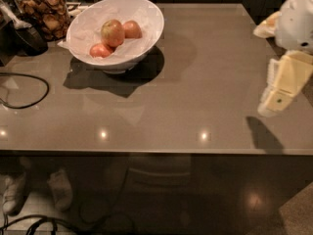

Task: Pick apple from white bowl

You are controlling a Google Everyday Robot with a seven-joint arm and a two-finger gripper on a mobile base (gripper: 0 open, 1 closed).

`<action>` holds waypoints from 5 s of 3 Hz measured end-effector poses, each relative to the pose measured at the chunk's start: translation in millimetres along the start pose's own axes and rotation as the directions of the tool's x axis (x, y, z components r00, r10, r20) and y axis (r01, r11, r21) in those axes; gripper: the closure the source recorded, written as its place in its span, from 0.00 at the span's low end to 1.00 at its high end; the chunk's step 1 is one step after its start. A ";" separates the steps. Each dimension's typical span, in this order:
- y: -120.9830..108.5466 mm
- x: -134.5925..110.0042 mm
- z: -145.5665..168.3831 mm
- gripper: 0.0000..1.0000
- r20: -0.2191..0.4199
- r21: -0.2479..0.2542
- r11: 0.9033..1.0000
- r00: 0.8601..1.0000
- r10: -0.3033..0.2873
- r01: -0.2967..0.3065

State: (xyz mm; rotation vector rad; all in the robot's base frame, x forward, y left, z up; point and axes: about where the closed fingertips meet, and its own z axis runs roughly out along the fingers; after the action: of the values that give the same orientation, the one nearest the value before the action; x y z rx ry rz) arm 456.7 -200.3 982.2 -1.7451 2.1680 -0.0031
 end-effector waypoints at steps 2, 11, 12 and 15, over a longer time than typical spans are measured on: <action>-17.5 -22.5 3.2 0.00 0.082 -0.022 0.999 0.996 -0.026 0.027; -127.6 -161.7 38.5 0.00 0.365 -0.023 0.997 0.928 0.075 -0.072; -141.4 -196.5 53.1 0.00 0.417 -0.058 0.997 0.907 0.062 -0.041; -170.9 -255.6 71.7 0.00 0.488 -0.069 0.998 0.872 0.029 0.005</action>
Offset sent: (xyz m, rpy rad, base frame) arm 0.0169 0.0145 0.0047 0.0627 0.0070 0.0447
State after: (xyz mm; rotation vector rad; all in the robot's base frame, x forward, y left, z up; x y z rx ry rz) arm 682.7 16.4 1022.4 -1.5531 1.8178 0.4721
